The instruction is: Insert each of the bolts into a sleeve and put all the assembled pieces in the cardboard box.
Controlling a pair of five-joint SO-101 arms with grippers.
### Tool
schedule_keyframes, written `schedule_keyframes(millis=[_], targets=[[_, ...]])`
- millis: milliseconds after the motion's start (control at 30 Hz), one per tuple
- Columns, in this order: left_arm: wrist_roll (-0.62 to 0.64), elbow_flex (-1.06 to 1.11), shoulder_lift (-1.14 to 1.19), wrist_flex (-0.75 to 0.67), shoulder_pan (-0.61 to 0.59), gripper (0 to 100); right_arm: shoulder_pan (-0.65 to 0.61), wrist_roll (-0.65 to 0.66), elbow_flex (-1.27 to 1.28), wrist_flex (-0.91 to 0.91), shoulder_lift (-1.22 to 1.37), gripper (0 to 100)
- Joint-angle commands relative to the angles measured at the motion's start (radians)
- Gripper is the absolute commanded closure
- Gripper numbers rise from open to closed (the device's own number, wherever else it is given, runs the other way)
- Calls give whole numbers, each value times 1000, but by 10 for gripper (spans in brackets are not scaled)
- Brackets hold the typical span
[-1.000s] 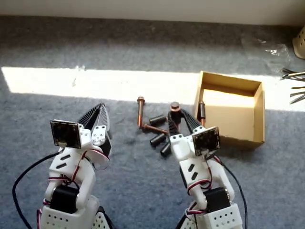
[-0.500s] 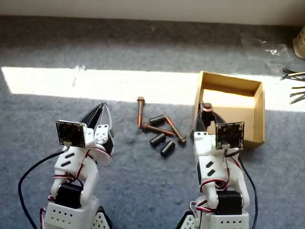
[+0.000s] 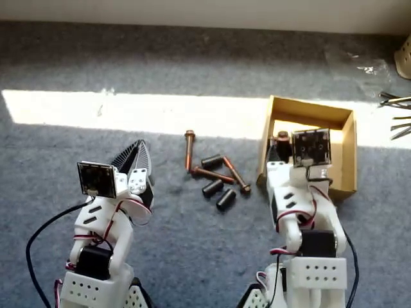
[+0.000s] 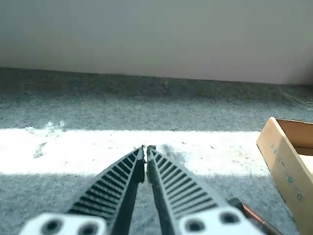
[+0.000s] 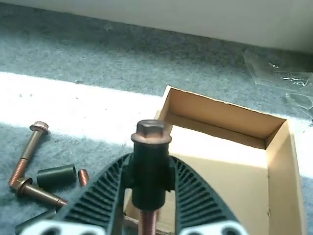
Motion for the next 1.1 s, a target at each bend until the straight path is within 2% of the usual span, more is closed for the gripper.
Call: schedule_keyframes(millis=[0, 333, 667, 867, 1067], targets=[[-5, -7, -7, -23, -10, 969, 8, 11, -157, -4, 188, 994], [-5, -5, -5, -20, -10, 969, 107, 17, -498, -4, 720, 994], [-5, -5, -5, -20, -10, 968, 113, 20, -733, -4, 1184, 994], [-5, -5, -5, -20, -10, 966, 113, 20, -863, -4, 1392, 994], [-5, -5, -5, -20, -10, 966, 137, 17, -918, -4, 1495, 990]])
